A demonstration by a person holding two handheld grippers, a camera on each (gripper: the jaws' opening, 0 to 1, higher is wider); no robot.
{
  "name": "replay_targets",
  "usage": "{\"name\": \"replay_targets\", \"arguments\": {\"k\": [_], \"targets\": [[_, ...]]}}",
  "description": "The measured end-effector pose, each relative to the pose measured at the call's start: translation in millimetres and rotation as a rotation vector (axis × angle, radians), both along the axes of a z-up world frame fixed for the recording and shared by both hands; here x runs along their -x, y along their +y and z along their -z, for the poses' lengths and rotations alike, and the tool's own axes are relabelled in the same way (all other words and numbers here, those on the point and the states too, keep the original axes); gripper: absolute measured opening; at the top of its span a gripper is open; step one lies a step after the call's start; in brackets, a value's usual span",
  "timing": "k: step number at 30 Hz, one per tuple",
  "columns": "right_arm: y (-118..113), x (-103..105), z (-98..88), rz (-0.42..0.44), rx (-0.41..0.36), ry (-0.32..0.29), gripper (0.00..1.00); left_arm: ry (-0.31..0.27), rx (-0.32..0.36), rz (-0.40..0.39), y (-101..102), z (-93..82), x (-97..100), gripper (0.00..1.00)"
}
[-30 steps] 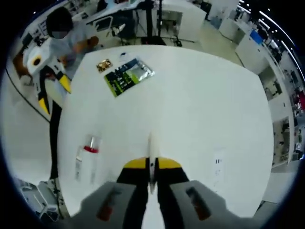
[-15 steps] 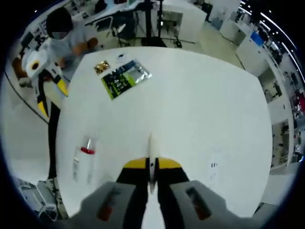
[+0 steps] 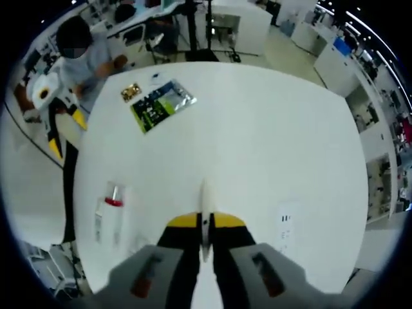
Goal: Arrange the skincare products in the storage area until every visible bottle or jar stands upright without overlapping.
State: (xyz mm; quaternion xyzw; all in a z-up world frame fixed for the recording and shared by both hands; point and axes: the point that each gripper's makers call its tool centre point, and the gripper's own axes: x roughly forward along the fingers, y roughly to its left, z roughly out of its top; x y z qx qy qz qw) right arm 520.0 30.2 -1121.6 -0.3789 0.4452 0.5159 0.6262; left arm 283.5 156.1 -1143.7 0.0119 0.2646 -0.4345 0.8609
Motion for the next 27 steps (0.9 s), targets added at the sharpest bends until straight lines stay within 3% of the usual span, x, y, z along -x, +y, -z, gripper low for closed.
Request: {"name": "replay_targets", "arguments": {"k": [12, 17, 21, 27], "targets": [[-4, -3, 1.1, -0.005, -0.024, 0.045, 0.06, 0.011, 0.023, -0.008, -5, -2.2, -2.6, 0.51], [-4, -5, 2.5, -0.033, -0.030, 0.027, 0.07, 0.011, 0.023, -0.007, -6, -2.2, -4.8, 0.51], [-6, -4, 3.3, -0.033, -0.031, 0.027, 0.14, 0.015, 0.020, -0.013, -5, 0.0, -4.9, 0.51], [-18, 0, -2.5, -0.015, -0.043, 0.018, 0.18, 0.020, 0.014, 0.004, -11, 0.7, -4.6, 0.51]]}}
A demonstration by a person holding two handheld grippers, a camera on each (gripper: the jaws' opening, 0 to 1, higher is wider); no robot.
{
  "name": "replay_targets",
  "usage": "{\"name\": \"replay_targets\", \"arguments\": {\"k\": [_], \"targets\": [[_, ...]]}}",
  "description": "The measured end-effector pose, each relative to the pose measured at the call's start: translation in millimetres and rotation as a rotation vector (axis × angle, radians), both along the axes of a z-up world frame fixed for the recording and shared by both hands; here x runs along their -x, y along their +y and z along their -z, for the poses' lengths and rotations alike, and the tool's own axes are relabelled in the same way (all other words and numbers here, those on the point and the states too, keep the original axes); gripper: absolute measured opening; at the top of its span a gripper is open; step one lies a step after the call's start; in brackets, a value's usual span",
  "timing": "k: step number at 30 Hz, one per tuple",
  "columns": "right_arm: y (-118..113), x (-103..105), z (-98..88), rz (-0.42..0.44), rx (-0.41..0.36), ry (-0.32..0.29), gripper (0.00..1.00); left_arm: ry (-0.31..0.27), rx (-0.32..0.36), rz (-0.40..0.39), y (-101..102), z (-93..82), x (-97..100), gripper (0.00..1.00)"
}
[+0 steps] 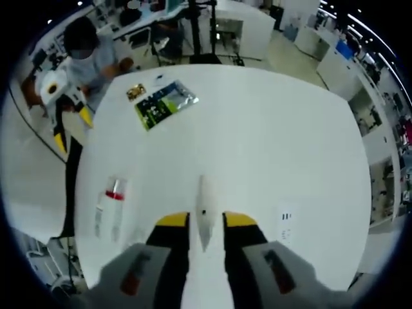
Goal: Arrange the skincare products in the storage area until every visible bottle or jar stands upright without overlapping.
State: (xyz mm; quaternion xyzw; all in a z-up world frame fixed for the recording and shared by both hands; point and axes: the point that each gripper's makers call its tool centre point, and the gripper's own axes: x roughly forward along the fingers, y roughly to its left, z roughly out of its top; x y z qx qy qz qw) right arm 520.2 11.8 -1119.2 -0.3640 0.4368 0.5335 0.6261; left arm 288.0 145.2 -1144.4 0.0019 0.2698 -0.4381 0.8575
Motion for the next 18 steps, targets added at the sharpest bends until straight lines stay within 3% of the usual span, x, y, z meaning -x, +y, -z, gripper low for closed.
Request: {"name": "replay_targets", "arguments": {"k": [5, 9, 18], "targets": [[-18, 6, -6.2, 0.043, -0.017, -0.022, 0.22, -0.010, 0.023, 0.009, -12, -8.0, -7.0, 0.51], [-30, 12, -13.5, 0.081, -0.040, -0.045, 0.25, -0.032, 0.009, 0.076, -24, -14.9, -5.9, 0.51], [-45, 41, -20.0, 0.163, -0.103, -0.100, 0.31, -0.066, -0.011, 0.116, -23, -33.0, -12.8, 0.51]]}}
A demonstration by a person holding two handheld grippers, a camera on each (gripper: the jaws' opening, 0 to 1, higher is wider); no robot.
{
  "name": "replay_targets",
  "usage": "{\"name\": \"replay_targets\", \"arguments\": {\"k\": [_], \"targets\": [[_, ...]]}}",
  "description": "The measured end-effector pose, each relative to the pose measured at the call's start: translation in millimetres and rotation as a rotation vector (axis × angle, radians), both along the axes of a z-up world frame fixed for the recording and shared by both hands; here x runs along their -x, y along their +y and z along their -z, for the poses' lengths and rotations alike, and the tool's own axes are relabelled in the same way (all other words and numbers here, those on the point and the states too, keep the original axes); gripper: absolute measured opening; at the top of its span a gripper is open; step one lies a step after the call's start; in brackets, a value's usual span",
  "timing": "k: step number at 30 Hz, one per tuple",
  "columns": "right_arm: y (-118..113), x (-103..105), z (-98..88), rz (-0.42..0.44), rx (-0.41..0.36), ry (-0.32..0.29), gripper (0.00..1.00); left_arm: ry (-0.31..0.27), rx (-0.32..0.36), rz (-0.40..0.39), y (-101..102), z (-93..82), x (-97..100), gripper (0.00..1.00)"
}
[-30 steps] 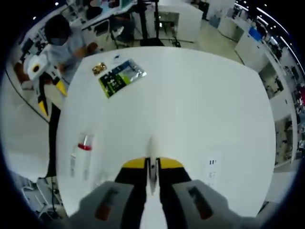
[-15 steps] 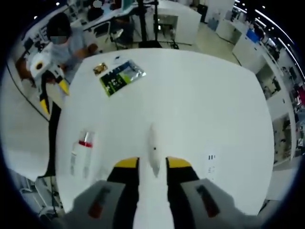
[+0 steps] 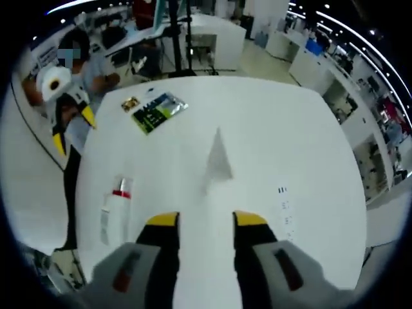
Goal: Arrange the skincare products in the storage area until every visible bottle or jar stands upright without overlapping.
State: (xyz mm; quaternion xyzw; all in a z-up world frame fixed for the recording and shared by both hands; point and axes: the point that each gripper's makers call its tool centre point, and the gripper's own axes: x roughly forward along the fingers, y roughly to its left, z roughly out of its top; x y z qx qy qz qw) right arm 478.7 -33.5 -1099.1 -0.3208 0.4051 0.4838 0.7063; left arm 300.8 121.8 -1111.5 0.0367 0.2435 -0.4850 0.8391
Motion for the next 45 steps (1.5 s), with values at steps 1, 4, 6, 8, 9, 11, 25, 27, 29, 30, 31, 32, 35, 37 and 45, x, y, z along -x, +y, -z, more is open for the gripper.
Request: {"name": "replay_targets", "arguments": {"k": [1, 4, 6, 8, 9, 11, 25, 27, 29, 30, 31, 32, 35, 37, 45], "targets": [[-1, 7, 1.8, 0.024, -0.019, -0.008, 0.31, -0.005, -0.011, 0.010, 1, -2.8, -0.4, 0.51], [-3, 25, 8.7, 0.059, -0.057, -0.011, 0.32, -0.009, -0.020, 0.019, 1, -6.5, -0.6, 0.51], [1, 35, 11.7, 0.110, -0.100, -0.011, 0.33, -0.008, -0.023, 0.020, 3, -10.2, -1.4, 0.51], [5, 42, 12.6, 0.124, -0.131, -0.016, 0.35, -0.003, -0.024, 0.015, 4, -11.5, -2.4, 0.51], [11, 53, 14.6, 0.143, -0.169, -0.011, 0.35, 0.000, -0.023, 0.011, 5, -12.7, -2.9, 0.51], [16, 63, 17.3, 0.149, -0.187, -0.018, 0.37, 0.010, -0.013, 0.001, 7, -17.8, -4.1, 0.51], [52, 132, 9.3, 0.312, -0.462, -0.119, 0.35, 0.076, 0.069, -0.064, 6, -45.5, -11.7, 0.51], [51, 142, 3.7, 0.326, -0.469, -0.159, 0.35, 0.092, 0.074, -0.069, 3, -44.9, -13.5, 0.51], [49, 147, -0.1, 0.356, -0.480, -0.172, 0.35, 0.108, 0.075, -0.061, -1, -44.6, -16.0, 0.51], [47, 148, -3.4, 0.385, -0.501, -0.185, 0.34, 0.107, 0.072, -0.052, -5, -46.2, -17.5, 0.51], [48, 151, -4.8, 0.400, -0.518, -0.176, 0.34, 0.102, 0.071, -0.044, -7, -47.8, -18.9, 0.51], [49, 156, -5.1, 0.380, -0.519, -0.171, 0.34, 0.096, 0.072, -0.039, -9, -49.6, -21.0, 0.51], [43, 163, 3.3, 0.353, -0.457, -0.172, 0.33, 0.085, 0.083, -0.035, -16, -55.1, -30.6, 0.51], [41, 163, 6.6, 0.352, -0.444, -0.160, 0.33, 0.083, 0.098, -0.038, -19, -58.1, -35.4, 0.51], [34, 162, 9.4, 0.372, -0.402, -0.169, 0.34, 0.077, 0.107, -0.016, -28, -55.7, -36.8, 0.51]]}}
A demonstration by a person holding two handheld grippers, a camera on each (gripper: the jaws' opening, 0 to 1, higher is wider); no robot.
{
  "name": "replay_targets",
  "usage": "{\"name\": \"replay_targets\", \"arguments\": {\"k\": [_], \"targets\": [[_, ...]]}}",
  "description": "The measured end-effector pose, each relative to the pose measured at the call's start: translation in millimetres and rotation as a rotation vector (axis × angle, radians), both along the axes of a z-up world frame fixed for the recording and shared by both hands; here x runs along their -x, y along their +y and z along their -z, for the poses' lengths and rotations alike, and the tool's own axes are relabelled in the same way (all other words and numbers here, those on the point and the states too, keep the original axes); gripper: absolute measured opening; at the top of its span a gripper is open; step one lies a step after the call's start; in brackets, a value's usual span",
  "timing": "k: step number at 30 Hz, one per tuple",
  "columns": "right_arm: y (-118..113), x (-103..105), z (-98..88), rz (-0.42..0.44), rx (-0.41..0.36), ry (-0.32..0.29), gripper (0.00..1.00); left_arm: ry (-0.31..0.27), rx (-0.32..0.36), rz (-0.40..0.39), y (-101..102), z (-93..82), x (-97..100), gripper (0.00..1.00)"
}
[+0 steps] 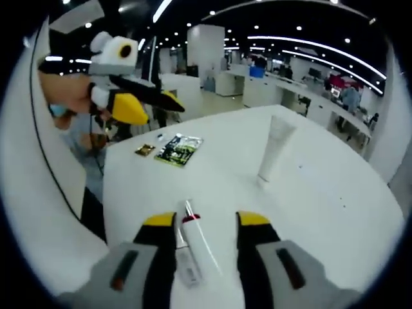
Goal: Arrange the skincare products in the storage area until every visible bottle or jar stands upright without overlapping.
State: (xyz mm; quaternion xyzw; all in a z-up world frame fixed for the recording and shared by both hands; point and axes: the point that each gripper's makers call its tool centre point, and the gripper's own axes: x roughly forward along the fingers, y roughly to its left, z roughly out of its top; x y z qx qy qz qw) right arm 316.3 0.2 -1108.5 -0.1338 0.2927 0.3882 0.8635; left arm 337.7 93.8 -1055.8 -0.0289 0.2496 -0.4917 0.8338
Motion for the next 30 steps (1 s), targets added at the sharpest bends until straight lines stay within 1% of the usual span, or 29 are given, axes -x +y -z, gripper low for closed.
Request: {"name": "replay_targets", "arguments": {"k": [3, 5, 9, 12, 15, 17, 19, 21, 24, 26, 30], "targets": [[4, 1, 1.7, -0.006, 0.006, 0.005, 0.34, 0.001, -0.013, 0.013, 1, 3.4, 3.4, 0.51], [5, 0, 1.1, -0.012, 0.017, 0.003, 0.34, 0.006, -0.006, 0.009, 2, 4.5, 3.0, 0.51], [7, -3, 0.0, -0.016, 0.013, 0.003, 0.35, 0.021, 0.007, -0.002, 2, 5.6, 2.3, 0.51], [8, -4, -0.2, -0.024, 0.031, -0.004, 0.35, 0.013, 0.008, 0.006, 1, 3.4, 4.2, 0.51], [9, -2, 1.4, -0.020, 0.027, 0.001, 0.35, 0.014, 0.016, 0.006, 3, 3.3, 6.0, 0.51], [9, 1, 6.9, -0.018, 0.040, 0.010, 0.35, 0.014, 0.020, 0.006, 5, 5.3, 9.0, 0.51], [6, 6, 15.8, -0.013, 0.067, 0.040, 0.35, 0.018, 0.022, 0.009, 8, 8.3, 12.9, 0.51], [5, 10, 19.9, -0.009, 0.083, 0.037, 0.35, 0.025, 0.031, 0.012, 9, 10.2, 17.5, 0.51], [3, 13, 23.8, 0.005, 0.082, 0.048, 0.35, 0.033, 0.035, 0.026, 11, 19.6, 23.1, 0.51], [2, 17, 28.4, 0.011, 0.099, 0.063, 0.35, 0.039, 0.031, 0.029, 13, 24.3, 24.6, 0.51], [2, 23, 34.5, 0.009, 0.126, 0.075, 0.35, 0.044, 0.061, 0.022, 18, 26.4, 27.1, 0.51]]}}
